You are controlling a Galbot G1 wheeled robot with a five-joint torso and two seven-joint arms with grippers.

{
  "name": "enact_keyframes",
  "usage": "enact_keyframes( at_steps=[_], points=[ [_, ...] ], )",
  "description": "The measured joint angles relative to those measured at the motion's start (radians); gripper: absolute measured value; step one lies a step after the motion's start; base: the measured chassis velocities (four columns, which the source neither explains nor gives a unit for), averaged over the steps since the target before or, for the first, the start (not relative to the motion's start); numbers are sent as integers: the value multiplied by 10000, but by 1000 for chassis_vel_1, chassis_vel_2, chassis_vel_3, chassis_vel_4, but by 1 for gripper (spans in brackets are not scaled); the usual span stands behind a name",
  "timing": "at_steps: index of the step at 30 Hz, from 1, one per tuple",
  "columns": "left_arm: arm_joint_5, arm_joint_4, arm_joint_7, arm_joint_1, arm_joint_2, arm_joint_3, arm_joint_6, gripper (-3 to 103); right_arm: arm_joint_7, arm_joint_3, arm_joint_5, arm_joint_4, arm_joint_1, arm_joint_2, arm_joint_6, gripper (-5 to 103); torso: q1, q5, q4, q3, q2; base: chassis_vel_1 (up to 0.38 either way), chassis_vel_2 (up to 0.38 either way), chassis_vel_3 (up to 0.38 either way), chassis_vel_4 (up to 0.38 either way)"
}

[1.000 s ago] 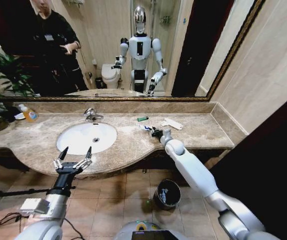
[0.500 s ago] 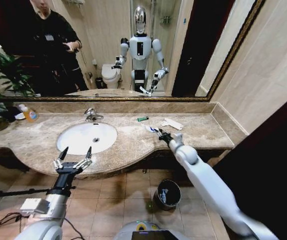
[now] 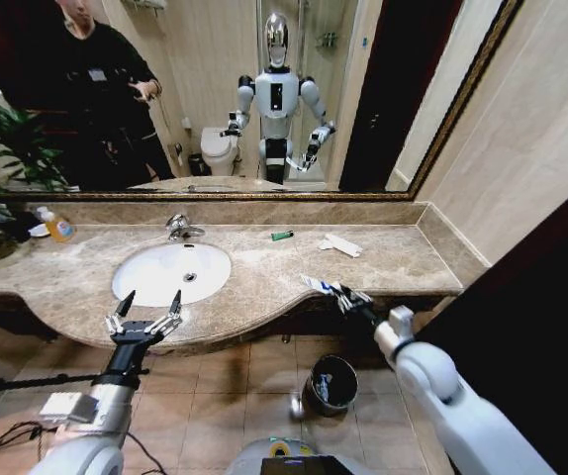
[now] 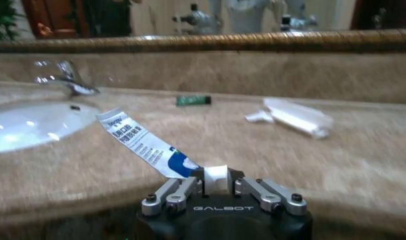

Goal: Pick up the trash from the sink and place it in the trash bin.

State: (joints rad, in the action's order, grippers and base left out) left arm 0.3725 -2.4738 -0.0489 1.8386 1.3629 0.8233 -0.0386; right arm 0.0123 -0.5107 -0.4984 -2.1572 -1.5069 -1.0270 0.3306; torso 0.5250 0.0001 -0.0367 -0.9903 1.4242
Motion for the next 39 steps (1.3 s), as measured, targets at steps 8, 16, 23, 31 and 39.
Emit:
enact_keyframes(
  at_steps=[8, 16, 23, 31, 39],
  points=[
    [0, 0, 0, 0, 1, -1, 0, 100, -196, -258, 863, 1105, -774, -708, -763, 20, 0, -2, -1, 0, 0, 0, 0, 0, 0],
    [0, 0, 0, 0, 1, 0, 0, 100, -662, 41, 1684, 2984, -610, -1296, -1141, 20, 1, -3, -1, -1, 0, 0, 0, 0, 0],
    [0, 1, 0, 0, 1, 0, -1, 100, -700, 562, 1963, 4690, 122, -1670, -993, 20, 2, -1, -2, -1, 0, 0, 0, 0, 0],
    [0, 0, 0, 0, 1, 0, 0, 100, -841, 727, 2518, 6441, 778, -2209, -1122, 20, 1, -1, -1, -1, 0, 0, 0, 0, 0],
    [0, 0, 0, 0, 1, 0, 0, 100, -1015, 708, 3314, 7954, 1313, -2817, -1521, 20, 1, -3, -2, -1, 0, 0, 0, 0, 0]
  ],
)
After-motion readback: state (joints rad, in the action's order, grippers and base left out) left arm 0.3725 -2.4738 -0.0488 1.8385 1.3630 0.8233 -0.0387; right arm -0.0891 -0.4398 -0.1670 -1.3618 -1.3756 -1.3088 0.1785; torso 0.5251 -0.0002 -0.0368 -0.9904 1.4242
